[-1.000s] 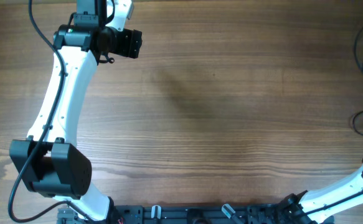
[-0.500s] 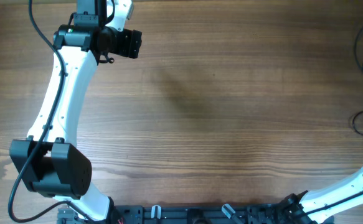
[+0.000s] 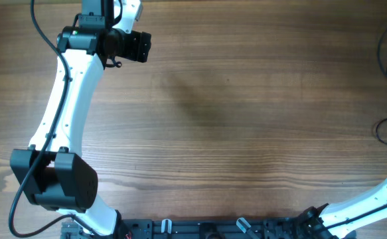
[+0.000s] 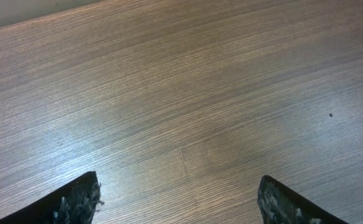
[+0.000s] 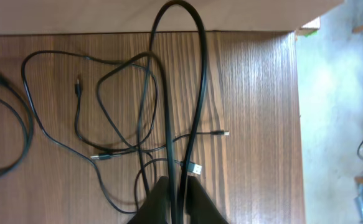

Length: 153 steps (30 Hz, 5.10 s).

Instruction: Untangle cables

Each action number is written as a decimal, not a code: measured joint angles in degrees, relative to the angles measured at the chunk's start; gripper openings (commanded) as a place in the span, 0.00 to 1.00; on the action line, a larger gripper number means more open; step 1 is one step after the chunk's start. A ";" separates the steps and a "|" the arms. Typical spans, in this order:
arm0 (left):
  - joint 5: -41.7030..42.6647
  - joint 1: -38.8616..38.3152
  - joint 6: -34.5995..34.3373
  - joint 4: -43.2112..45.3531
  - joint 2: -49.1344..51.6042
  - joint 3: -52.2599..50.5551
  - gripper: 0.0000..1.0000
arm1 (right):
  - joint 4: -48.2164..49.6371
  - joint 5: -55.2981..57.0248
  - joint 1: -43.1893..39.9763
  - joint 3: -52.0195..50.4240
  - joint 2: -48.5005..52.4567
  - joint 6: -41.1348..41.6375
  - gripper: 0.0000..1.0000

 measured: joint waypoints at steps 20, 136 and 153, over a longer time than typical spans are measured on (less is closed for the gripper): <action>0.00 0.00 0.02 -0.46 0.00 0.00 0.86 | 0.13 -1.27 0.00 0.00 0.00 0.37 0.72; -5.42 0.00 -13.94 5.99 -2.19 0.00 1.00 | 18.08 -11.52 67.04 -0.31 0.98 -20.37 0.99; -5.25 -0.02 -13.99 6.23 0.74 0.00 1.00 | 17.84 -13.53 67.04 -0.31 1.46 -20.74 0.99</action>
